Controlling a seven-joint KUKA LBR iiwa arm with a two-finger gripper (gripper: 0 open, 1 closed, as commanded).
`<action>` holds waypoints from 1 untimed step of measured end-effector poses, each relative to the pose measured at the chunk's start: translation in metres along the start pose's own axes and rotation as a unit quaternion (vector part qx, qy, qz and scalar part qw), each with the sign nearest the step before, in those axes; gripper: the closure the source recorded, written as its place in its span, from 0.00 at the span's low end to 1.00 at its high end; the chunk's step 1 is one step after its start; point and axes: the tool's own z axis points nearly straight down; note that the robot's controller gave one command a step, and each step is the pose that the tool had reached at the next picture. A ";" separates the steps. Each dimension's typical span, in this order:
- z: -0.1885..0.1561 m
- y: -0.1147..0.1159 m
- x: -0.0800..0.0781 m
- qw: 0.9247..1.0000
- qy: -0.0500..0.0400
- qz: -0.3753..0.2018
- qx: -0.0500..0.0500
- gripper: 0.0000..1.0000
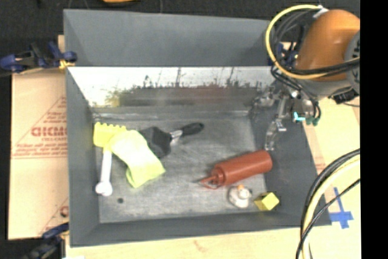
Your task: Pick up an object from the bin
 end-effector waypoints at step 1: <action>-0.001 0.000 0.000 1.000 -0.001 -0.001 0.000 0.00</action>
Offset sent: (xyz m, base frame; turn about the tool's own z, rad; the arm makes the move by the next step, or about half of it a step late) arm -0.0605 -0.0078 -0.0834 -0.2141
